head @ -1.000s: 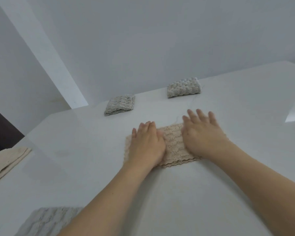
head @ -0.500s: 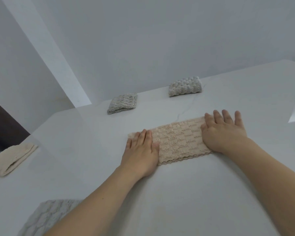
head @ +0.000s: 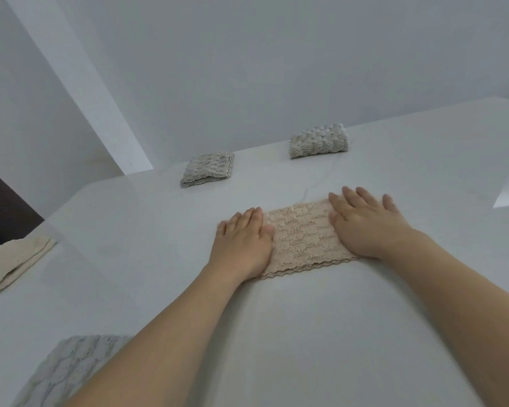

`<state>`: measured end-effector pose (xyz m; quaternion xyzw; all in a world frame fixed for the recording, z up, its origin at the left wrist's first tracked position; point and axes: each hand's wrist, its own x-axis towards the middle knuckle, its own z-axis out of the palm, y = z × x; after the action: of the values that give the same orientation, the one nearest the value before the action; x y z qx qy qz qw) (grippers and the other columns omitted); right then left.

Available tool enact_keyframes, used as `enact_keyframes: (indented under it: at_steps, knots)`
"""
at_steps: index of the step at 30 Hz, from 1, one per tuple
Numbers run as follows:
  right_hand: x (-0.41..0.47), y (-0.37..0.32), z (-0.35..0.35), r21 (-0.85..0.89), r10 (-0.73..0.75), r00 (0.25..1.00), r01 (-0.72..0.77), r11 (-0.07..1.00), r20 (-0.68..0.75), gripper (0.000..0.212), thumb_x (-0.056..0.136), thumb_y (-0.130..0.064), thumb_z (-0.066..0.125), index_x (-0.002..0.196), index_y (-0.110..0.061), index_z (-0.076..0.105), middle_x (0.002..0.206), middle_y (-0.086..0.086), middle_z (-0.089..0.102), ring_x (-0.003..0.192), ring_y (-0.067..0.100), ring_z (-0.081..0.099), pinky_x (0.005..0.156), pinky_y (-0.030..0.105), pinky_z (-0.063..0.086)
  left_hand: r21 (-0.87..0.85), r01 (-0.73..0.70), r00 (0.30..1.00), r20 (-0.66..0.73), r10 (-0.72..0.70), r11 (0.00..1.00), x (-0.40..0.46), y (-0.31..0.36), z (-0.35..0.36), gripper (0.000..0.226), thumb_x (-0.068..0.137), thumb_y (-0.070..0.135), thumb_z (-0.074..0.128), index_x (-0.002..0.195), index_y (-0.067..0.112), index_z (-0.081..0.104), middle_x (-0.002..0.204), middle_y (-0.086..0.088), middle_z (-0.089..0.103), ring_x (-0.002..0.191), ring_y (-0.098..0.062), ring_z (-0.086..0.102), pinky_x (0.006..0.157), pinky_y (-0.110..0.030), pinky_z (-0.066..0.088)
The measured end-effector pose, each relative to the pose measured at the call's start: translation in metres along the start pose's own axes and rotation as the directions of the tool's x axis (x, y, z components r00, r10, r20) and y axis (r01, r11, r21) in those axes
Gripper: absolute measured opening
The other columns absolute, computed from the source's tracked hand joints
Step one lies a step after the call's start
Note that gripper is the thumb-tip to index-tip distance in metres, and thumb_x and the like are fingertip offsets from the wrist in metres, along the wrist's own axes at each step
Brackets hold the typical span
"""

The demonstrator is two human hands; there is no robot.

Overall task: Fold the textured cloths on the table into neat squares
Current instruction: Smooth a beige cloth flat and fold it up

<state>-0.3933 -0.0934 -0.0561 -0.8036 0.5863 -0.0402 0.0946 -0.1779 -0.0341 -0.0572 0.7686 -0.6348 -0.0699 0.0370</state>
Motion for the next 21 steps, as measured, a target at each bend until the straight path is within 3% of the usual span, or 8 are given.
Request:
enact_keyframes:
  at_steps: [4, 6, 9, 11, 14, 17, 19, 21]
  knots:
    - [-0.002, 0.003, -0.002, -0.009, 0.160, 0.986, -0.160, 0.987, -0.048, 0.058, 0.100, -0.045, 0.009, 0.155, -0.028, 0.005, 0.163, 0.003, -0.001, 0.149, 0.025, 0.002, 0.117, 0.054, 0.000, -0.010, 0.030, 0.999, -0.029, -0.030, 1.000, -0.010, -0.018, -0.005, 0.053, 0.103, 0.044, 0.015, 0.155, 0.030, 0.017, 0.162, 0.005, 0.015, 0.148, -0.018, 0.011, 0.121, -0.041, 0.010]
    - [-0.005, -0.003, -0.007, -0.067, 0.207, 0.976, -0.212, 0.975, -0.072, 0.063, 0.097, -0.051, 0.013, 0.154, -0.024, 0.008, 0.160, 0.006, 0.012, 0.144, 0.028, 0.016, 0.113, 0.055, 0.015, 0.045, 0.071, 0.997, -0.039, -0.069, 0.996, -0.013, -0.016, -0.016, 0.046, 0.101, 0.042, 0.023, 0.143, 0.025, 0.031, 0.147, -0.002, 0.032, 0.136, -0.025, 0.025, 0.111, -0.041, 0.025]
    - [-0.013, -0.003, -0.023, -0.112, 0.306, 0.950, -0.311, 0.944, -0.055, 0.077, 0.085, -0.064, 0.030, 0.143, -0.013, 0.031, 0.139, 0.011, 0.040, 0.128, 0.029, 0.036, 0.096, 0.047, 0.034, 0.205, 0.082, 0.970, 0.207, -0.126, 0.975, -0.020, -0.006, -0.043, 0.037, 0.093, 0.043, 0.032, 0.121, 0.021, 0.042, 0.132, -0.004, 0.042, 0.127, -0.029, 0.034, 0.098, -0.041, 0.034]
    - [-0.017, -0.003, -0.032, -0.072, 0.305, 0.952, -0.306, 0.949, -0.032, 0.066, 0.082, -0.057, 0.044, 0.129, -0.011, 0.042, 0.128, 0.010, 0.048, 0.120, 0.029, 0.045, 0.093, 0.043, 0.037, 0.199, 0.059, 0.939, 0.321, -0.122, 0.978, -0.028, 0.000, -0.059, 0.035, 0.092, 0.044, 0.042, 0.116, 0.019, 0.051, 0.125, -0.004, 0.051, 0.117, -0.027, 0.047, 0.084, -0.032, 0.039]
    - [-0.013, -0.013, -0.027, 0.001, 0.168, 0.983, -0.169, 0.986, -0.073, 0.034, 0.086, -0.029, 0.046, 0.116, -0.012, 0.046, 0.122, 0.009, 0.054, 0.115, 0.029, 0.050, 0.091, 0.039, 0.037, 0.026, 0.113, 0.966, 0.231, -0.116, 0.993, -0.045, 0.003, -0.073, 0.038, 0.086, 0.043, 0.055, 0.108, 0.012, 0.057, 0.095, 0.000, 0.058, 0.088, -0.020, 0.056, 0.058, -0.028, 0.035]
    - [-0.001, -0.014, -0.013, -0.026, -0.003, 0.968, -0.004, 1.000, -0.251, 0.026, 0.094, -0.023, 0.040, 0.115, -0.015, 0.052, 0.119, 0.006, 0.055, 0.113, 0.028, 0.049, 0.090, 0.038, 0.036, 0.106, 0.093, 0.931, 0.344, -0.124, 0.990, -0.066, 0.002, -0.078, 0.083, 0.073, 0.062, 0.058, 0.140, 0.023, 0.028, 0.122, -0.004, 0.054, 0.111, -0.022, 0.053, 0.079, -0.034, 0.045]
    - [0.007, -0.006, -0.008, 0.048, -0.020, 0.950, 0.037, 0.998, -0.312, 0.029, 0.097, -0.031, 0.040, 0.119, -0.020, 0.057, 0.116, 0.004, 0.056, 0.111, 0.028, 0.050, 0.092, 0.039, 0.036, 0.271, -0.105, 0.911, 0.412, -0.017, 0.957, -0.080, -0.004, -0.079, 0.112, 0.060, 0.067, 0.063, 0.148, 0.046, -0.003, 0.156, 0.005, 0.014, 0.144, -0.024, 0.018, 0.109, -0.042, 0.033]
    - [0.015, -0.002, -0.005, 0.132, -0.009, 0.949, 0.053, 0.990, -0.314, 0.032, 0.097, -0.033, 0.044, 0.124, -0.021, 0.057, 0.116, 0.006, 0.057, 0.112, 0.030, 0.049, 0.095, 0.040, 0.037, 0.255, -0.310, 0.877, 0.450, 0.172, 0.916, -0.089, -0.011, -0.076, 0.114, 0.063, 0.052, 0.072, 0.148, 0.047, -0.004, 0.155, 0.016, -0.003, 0.146, -0.013, -0.002, 0.118, -0.038, 0.020]
